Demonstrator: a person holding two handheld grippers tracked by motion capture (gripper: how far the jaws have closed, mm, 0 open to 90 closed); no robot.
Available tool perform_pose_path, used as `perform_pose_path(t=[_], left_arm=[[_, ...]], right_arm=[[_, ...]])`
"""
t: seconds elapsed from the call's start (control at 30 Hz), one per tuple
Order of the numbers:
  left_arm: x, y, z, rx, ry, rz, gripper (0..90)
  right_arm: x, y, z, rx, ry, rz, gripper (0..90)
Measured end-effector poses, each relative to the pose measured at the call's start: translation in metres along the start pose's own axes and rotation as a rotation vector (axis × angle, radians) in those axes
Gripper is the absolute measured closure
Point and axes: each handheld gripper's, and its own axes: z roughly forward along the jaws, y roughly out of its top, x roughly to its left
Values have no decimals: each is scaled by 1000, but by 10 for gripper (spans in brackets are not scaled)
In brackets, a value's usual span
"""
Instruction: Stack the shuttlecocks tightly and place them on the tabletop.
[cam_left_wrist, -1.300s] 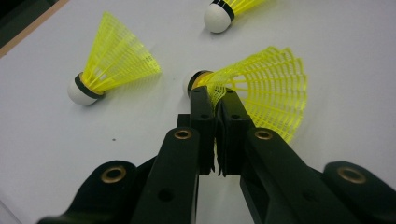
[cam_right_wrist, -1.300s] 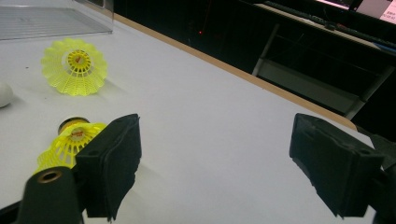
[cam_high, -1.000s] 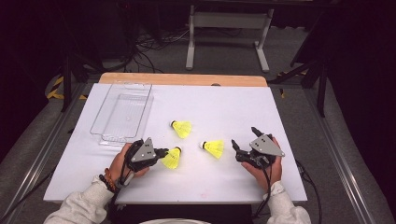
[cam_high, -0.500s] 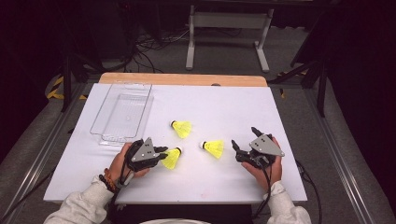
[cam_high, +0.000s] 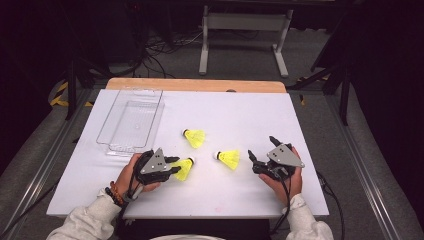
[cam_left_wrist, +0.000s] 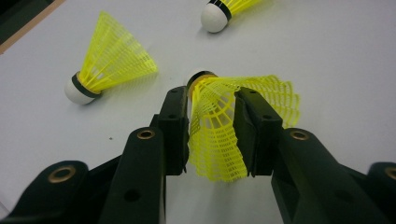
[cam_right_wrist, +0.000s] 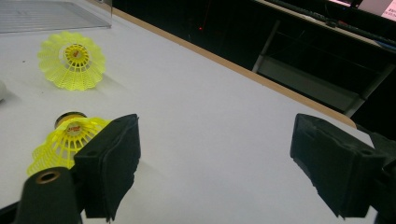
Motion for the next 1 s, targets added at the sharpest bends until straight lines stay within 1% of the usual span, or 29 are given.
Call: perform_pose_path(t=[0.4, 0.5, 0.53, 0.57, 0.67, 0.73, 0.77, 0.83, 0.97, 1.0], left_arm=[[1, -1, -2, 13, 12, 8, 641], [3, -2, -3, 13, 15, 3, 645], [3, -3, -5, 19, 17, -5, 648], [3, -3, -5, 15, 18, 1, 652], [4, -4, -7, 17, 18, 9, 677], [4, -4, -9, 16, 20, 27, 738], [3, -4, -10, 14, 16, 25, 759], [3, -4, -11, 9, 20, 33, 798], [3, -3, -11, 5, 14, 39, 827], [3, -3, -11, 6, 18, 41, 837]], right_arm=[[0, 0, 0, 2, 0, -2, 169], [0, 0, 0, 2, 0, -1, 169], [0, 0, 0, 2, -1, -2, 169], [0, 0, 0, 2, -1, -2, 169], [0, 0, 0, 2, -2, 0, 169], [0, 0, -1, 1, -1, -1, 169], [0, 0, -1, 0, 0, -2, 169], [0, 0, 0, 1, -1, -1, 169], [-1, 0, 0, 2, -2, 0, 169], [-1, 0, 0, 2, -2, 0, 169]])
